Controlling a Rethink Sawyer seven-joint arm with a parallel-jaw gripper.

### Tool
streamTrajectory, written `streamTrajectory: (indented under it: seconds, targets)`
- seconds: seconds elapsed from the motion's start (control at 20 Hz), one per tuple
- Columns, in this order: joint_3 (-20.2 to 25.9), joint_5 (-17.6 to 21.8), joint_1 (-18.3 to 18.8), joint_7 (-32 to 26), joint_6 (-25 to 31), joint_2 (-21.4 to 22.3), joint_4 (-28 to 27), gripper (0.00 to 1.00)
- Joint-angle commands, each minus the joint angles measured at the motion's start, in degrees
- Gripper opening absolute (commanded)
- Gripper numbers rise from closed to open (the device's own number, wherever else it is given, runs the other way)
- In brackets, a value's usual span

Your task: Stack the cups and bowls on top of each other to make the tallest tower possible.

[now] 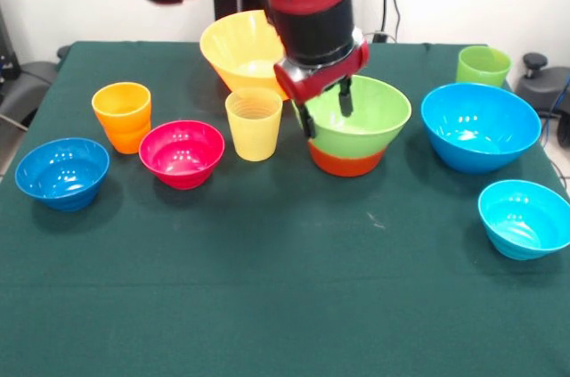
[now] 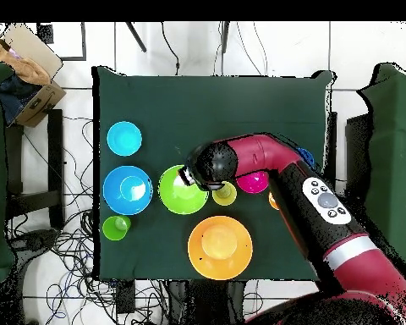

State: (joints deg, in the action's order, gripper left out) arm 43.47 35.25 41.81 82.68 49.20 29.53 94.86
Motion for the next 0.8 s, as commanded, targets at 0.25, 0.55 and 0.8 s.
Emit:
streamTrajectory:
  seconds: [0.25,0.55,0.8]
  targets:
    - [5.5,-7.7,-3.0,-5.0,9.8,13.8,-1.2,1.00]
    - [3.6,-6.8,-4.2,-7.3,13.0,15.6,-2.0,1.00]
    - [4.5,-4.5,0.7,-14.3,9.3,12.6,0.7,1.00]
